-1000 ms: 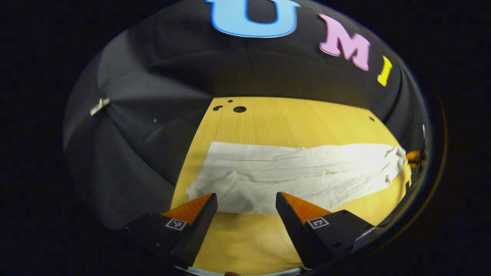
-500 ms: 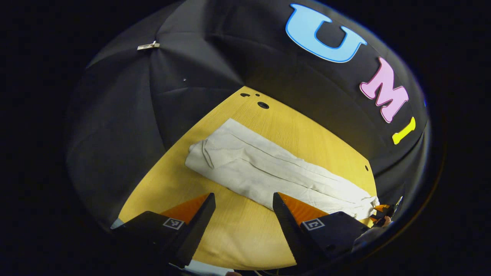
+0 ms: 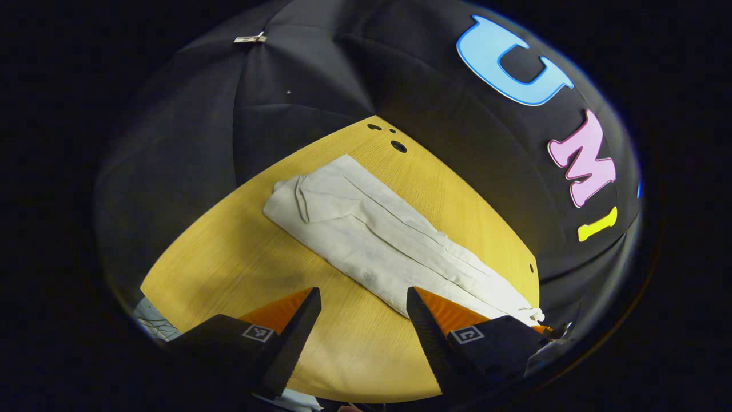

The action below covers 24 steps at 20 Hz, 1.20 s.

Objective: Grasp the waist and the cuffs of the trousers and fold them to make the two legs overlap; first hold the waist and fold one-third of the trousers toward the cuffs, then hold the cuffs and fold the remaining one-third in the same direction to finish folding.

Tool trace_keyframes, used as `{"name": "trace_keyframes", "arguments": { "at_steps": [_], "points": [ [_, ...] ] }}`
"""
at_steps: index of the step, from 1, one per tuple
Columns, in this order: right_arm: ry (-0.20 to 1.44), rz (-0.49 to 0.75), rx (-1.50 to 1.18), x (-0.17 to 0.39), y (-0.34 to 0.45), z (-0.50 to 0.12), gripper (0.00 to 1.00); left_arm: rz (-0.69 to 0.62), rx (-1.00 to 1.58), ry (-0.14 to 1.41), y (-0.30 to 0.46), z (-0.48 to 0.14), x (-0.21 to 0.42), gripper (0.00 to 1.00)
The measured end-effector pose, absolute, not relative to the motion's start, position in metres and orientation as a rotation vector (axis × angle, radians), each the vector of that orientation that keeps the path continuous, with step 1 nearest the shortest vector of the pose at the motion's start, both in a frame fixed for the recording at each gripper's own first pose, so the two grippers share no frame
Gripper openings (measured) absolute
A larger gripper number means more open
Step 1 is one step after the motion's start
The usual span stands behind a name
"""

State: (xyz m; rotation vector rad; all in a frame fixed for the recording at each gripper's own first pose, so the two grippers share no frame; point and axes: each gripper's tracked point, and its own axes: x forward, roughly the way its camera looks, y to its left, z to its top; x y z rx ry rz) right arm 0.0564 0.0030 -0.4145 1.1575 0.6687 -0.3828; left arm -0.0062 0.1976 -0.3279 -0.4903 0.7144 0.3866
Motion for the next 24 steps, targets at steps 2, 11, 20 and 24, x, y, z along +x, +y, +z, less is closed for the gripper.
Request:
{"name": "trace_keyframes", "arguments": {
  "at_steps": [2,11,20,24],
  "points": [
    [0.646,-0.372,1.140,0.058,-0.004,-0.417,0.09,0.395,-0.538,0.709,0.202,-0.336,-0.005,0.92],
    [0.635,-0.309,1.035,0.059,-0.002,-0.412,0.09,0.484,-0.811,0.567,0.244,-0.347,0.024,0.92],
    [0.625,-0.275,0.996,0.059,-0.001,-0.411,0.08,0.469,-0.845,0.523,0.257,-0.350,0.072,0.95],
    [0.618,-0.278,0.988,0.060,-0.002,-0.410,0.09,0.440,-0.818,0.531,0.256,-0.353,0.095,0.92]
  ]
}}
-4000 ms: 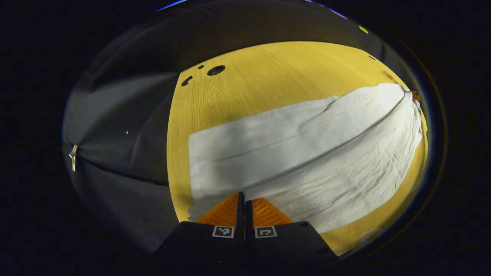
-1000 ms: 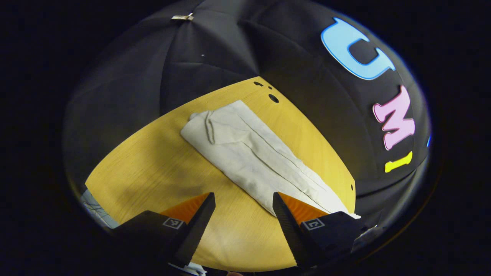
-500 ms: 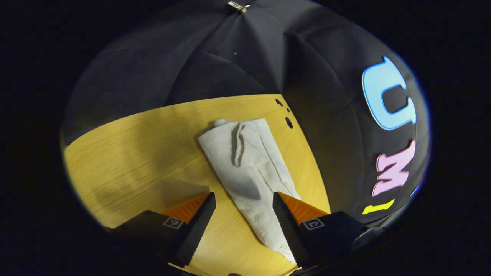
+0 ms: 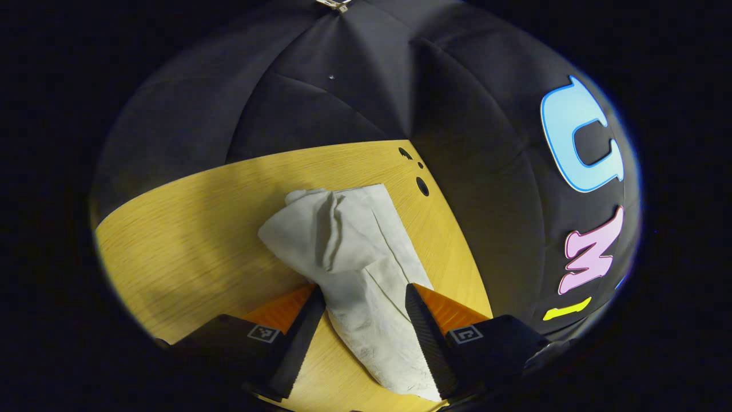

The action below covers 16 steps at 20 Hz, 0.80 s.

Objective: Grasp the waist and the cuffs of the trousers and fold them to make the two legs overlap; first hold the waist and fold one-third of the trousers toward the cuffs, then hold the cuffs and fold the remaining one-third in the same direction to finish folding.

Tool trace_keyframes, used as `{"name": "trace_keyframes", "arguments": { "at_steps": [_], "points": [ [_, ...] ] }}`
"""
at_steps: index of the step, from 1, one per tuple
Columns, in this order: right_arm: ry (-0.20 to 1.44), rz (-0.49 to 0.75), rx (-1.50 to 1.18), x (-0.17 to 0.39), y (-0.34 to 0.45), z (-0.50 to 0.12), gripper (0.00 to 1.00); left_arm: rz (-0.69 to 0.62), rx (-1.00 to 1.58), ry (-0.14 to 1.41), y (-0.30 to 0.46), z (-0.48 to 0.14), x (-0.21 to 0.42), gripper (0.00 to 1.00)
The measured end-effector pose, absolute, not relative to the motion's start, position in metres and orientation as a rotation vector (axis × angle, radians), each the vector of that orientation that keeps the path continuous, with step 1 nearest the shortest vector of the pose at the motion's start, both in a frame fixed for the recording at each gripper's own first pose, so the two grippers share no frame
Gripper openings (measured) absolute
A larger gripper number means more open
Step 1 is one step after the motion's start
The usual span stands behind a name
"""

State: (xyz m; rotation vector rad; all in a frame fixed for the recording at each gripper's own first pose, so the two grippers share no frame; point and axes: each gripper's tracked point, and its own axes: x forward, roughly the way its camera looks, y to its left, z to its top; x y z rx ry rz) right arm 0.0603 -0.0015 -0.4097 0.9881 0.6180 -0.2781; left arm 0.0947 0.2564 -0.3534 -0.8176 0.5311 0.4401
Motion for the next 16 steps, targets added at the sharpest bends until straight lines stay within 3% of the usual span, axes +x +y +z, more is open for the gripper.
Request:
{"name": "trace_keyframes", "arguments": {
  "at_steps": [1,4,10,16],
  "points": [
    [0.612,-0.278,0.988,0.061,-0.002,-0.409,0.09,0.452,-0.821,0.556,0.259,-0.361,0.094,0.89],
    [0.586,-0.268,0.977,0.062,-0.003,-0.406,0.08,0.471,-0.913,0.584,0.259,-0.371,0.092,0.16],
    [0.524,-0.142,0.819,0.066,-0.008,-0.386,0.09,0.462,-0.937,0.558,0.245,-0.375,0.076,0.12],
    [0.435,0.069,0.649,0.080,0.008,-0.353,0.08,0.468,-0.914,0.547,0.221,-0.383,0.048,0.12]
  ]
}}
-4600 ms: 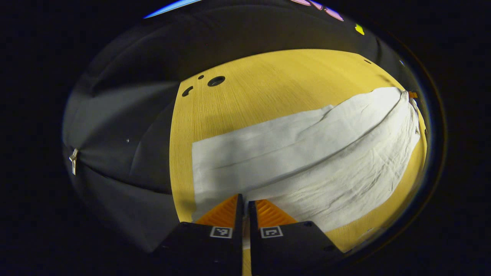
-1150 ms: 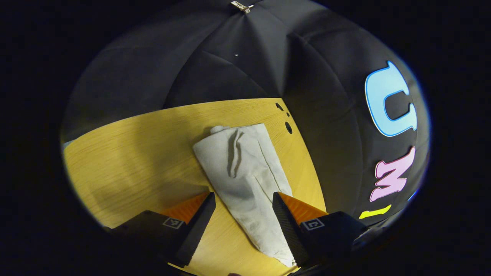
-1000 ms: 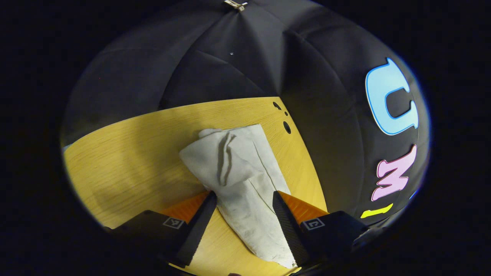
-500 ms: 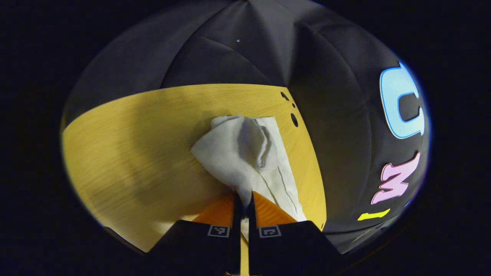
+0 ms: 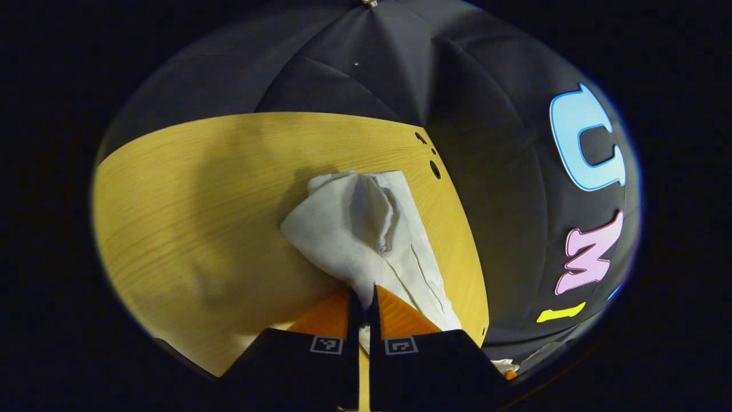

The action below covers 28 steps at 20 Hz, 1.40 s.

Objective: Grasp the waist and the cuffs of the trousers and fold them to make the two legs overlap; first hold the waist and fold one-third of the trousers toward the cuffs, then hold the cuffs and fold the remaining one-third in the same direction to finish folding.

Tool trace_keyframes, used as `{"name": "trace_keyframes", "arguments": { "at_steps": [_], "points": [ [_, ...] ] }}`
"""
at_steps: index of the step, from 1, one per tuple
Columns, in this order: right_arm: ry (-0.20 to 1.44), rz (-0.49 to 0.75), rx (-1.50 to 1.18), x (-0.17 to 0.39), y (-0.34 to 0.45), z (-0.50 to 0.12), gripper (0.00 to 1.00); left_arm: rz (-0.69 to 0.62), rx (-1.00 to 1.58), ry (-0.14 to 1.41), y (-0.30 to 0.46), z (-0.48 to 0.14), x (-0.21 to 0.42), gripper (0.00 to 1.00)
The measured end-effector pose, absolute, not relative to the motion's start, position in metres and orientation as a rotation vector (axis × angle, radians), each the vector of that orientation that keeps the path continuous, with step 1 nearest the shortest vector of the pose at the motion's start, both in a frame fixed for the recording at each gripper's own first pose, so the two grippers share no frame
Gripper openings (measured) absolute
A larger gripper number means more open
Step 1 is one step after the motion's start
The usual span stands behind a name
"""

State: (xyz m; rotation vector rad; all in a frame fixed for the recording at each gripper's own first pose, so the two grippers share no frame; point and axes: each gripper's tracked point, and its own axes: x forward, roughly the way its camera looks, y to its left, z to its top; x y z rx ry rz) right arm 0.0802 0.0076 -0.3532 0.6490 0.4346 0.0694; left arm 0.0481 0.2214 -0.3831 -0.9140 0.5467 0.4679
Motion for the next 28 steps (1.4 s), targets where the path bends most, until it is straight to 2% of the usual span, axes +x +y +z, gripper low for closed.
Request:
{"name": "trace_keyframes", "arguments": {
  "at_steps": [8,18,21,22,23,24,25,27,28],
  "points": [
    [0.436,0.321,0.544,0.073,0.013,-0.353,0.08,0.501,-0.917,0.531,0.210,-0.389,0.039,0.12],
    [0.585,0.665,0.206,0.051,-0.014,-0.359,0.09,0.502,-0.905,0.527,0.210,-0.391,0.038,0.12],
    [0.675,0.770,0.112,0.045,-0.022,-0.357,0.08,0.499,-0.906,0.522,0.211,-0.391,0.037,0.13],
    [0.719,0.836,0.121,0.035,-0.027,-0.352,0.17,0.499,-0.908,0.521,0.210,-0.392,0.038,0.12],
    [0.766,0.904,0.149,0.028,-0.031,-0.347,0.17,0.497,-0.908,0.520,0.209,-0.391,0.037,0.12],
    [0.808,0.965,0.193,0.018,-0.040,-0.334,0.33,0.496,-0.907,0.521,0.209,-0.391,0.039,0.12],
    [0.846,1.005,0.229,0.013,-0.050,-0.322,0.30,0.494,-0.907,0.523,0.210,-0.390,0.038,0.12],
    [0.865,1.002,0.243,0.014,-0.072,-0.324,0.48,0.491,-0.911,0.522,0.210,-0.391,0.037,0.12],
    [0.865,0.989,0.251,0.014,-0.092,-0.321,0.48,0.489,-0.914,0.521,0.209,-0.391,0.038,0.12]
  ]
}}
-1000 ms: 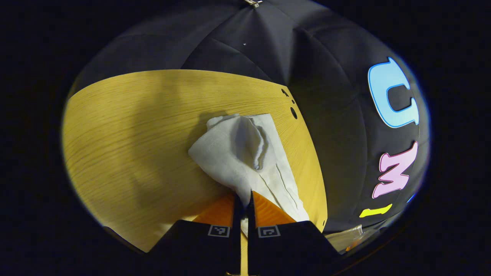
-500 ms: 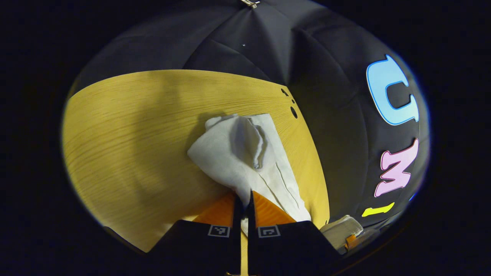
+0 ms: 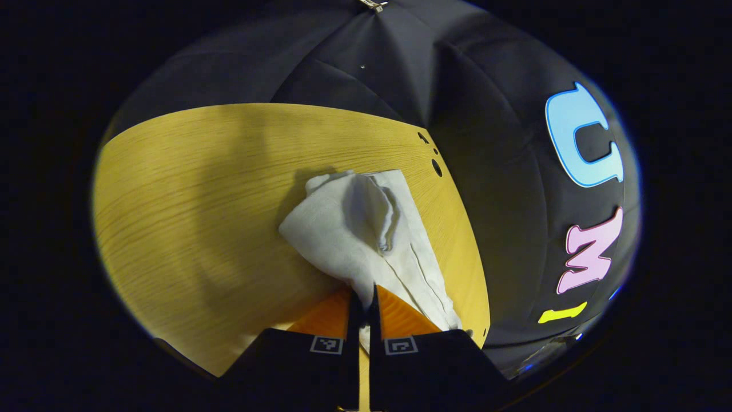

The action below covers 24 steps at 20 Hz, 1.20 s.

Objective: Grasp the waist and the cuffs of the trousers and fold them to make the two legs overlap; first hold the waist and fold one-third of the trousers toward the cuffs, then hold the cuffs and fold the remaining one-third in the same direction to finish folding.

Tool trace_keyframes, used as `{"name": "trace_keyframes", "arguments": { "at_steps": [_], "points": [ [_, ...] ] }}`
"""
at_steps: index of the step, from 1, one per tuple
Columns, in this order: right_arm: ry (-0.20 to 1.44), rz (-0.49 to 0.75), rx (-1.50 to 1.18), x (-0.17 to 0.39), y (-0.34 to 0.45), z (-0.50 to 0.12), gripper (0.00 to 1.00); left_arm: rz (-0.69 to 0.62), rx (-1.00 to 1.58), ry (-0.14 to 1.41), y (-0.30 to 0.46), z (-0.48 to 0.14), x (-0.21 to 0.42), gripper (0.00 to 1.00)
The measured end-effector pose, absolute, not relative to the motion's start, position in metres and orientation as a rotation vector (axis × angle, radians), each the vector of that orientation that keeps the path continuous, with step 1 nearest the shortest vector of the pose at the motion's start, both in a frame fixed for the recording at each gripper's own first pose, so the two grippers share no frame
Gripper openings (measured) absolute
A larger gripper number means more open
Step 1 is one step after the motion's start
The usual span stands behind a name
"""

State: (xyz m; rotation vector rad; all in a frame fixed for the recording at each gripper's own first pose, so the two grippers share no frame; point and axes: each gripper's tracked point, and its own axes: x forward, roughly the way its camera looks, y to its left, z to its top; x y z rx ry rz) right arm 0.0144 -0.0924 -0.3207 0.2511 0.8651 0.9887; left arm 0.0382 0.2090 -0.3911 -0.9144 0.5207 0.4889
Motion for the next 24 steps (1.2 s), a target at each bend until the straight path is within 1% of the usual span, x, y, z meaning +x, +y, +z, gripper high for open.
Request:
{"name": "trace_keyframes", "arguments": {
  "at_steps": [2,5,9,12,14,15,17,18,23,24],
  "points": [
    [0.864,0.938,0.277,0.006,-0.133,-0.325,0.48,0.488,-0.918,0.518,0.209,-0.391,0.038,0.12],
    [0.861,0.825,0.326,0.018,-0.146,-0.333,0.48,0.492,-0.912,0.520,0.209,-0.391,0.037,0.12],
    [0.864,0.660,0.379,0.024,-0.200,-0.350,0.48,0.494,-0.906,0.520,0.210,-0.388,0.039,0.11],
    [0.876,0.571,0.412,0.018,-0.238,-0.367,0.48,0.470,-0.887,0.489,0.207,-0.374,0.039,0.11],
    [0.878,0.532,0.436,0.012,-0.264,-0.374,0.48,0.449,-0.873,0.473,0.202,-0.361,0.048,0.10],
    [0.878,0.515,0.442,0.008,-0.273,-0.372,0.48,0.437,-0.872,0.463,0.199,-0.354,0.052,0.14],
    [0.880,0.487,0.454,0.004,-0.285,-0.377,0.48,0.410,-0.867,0.434,0.191,-0.337,0.059,0.07],
    [0.879,0.476,0.462,0.003,-0.290,-0.377,0.48,0.397,-0.858,0.424,0.185,-0.330,0.063,0.10],
    [0.862,0.443,0.502,0.002,-0.312,-0.378,0.48,0.333,-0.781,0.398,0.157,-0.298,0.080,0.10],
    [0.857,0.437,0.510,0.002,-0.316,-0.377,0.48,0.314,-0.764,0.388,0.148,-0.291,0.086,0.08]
  ]
}}
